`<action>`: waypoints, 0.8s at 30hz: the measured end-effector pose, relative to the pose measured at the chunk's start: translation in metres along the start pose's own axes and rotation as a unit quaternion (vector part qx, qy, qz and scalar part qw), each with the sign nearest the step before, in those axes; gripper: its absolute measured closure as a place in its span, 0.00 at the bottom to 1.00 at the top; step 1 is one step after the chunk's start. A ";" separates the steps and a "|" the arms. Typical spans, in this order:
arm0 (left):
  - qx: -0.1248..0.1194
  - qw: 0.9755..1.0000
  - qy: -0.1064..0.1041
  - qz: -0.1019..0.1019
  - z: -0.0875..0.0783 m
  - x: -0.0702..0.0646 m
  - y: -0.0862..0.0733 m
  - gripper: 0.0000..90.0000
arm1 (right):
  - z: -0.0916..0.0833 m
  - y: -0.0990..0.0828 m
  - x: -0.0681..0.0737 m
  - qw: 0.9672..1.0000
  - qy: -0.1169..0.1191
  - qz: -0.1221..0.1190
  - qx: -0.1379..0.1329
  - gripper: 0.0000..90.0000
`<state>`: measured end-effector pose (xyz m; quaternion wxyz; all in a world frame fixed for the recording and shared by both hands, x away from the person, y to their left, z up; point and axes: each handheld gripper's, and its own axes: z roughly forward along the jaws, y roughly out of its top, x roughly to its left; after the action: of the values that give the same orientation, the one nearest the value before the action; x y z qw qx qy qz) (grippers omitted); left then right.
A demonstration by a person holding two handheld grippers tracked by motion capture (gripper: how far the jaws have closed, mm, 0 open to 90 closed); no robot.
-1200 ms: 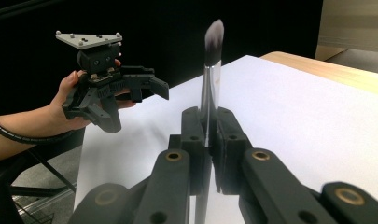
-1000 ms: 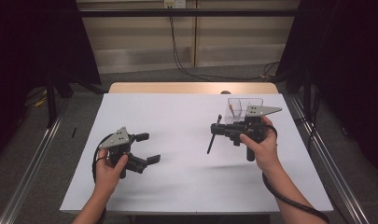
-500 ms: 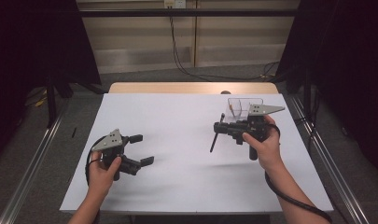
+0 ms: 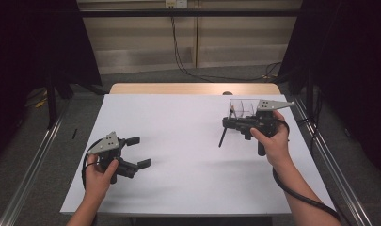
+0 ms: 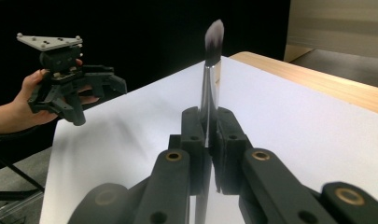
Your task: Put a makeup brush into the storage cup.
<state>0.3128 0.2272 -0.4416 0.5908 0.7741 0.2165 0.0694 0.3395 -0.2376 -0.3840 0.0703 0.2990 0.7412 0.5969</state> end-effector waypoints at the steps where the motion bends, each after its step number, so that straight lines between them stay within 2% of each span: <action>1: -0.001 1.000 0.001 0.000 0.000 0.000 0.000 0.01 | -0.001 0.000 -0.001 1.000 -0.003 0.001 0.000 0.93; 4: -0.003 1.000 0.002 -0.002 -0.001 0.000 -0.001 0.01 | -0.004 0.002 -0.005 1.000 -0.010 0.000 -0.002 0.93; 9: -0.002 1.000 0.004 0.007 -0.004 0.000 0.000 0.01 | -0.011 0.004 -0.012 1.000 -0.023 -0.001 -0.003 0.93; 18: -0.002 1.000 0.005 0.012 -0.005 -0.001 -0.004 0.01 | -0.019 0.005 -0.023 0.999 -0.043 -0.001 -0.004 0.93; 24: -0.003 1.000 0.006 0.010 -0.006 0.000 -0.006 0.01 | -0.021 0.008 -0.027 0.999 -0.054 -0.004 -0.001 0.93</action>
<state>0.3092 0.2333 -0.4456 0.5907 0.7744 0.2118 0.0807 0.3550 -0.2689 -0.3772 0.1124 0.3278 0.7371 0.5801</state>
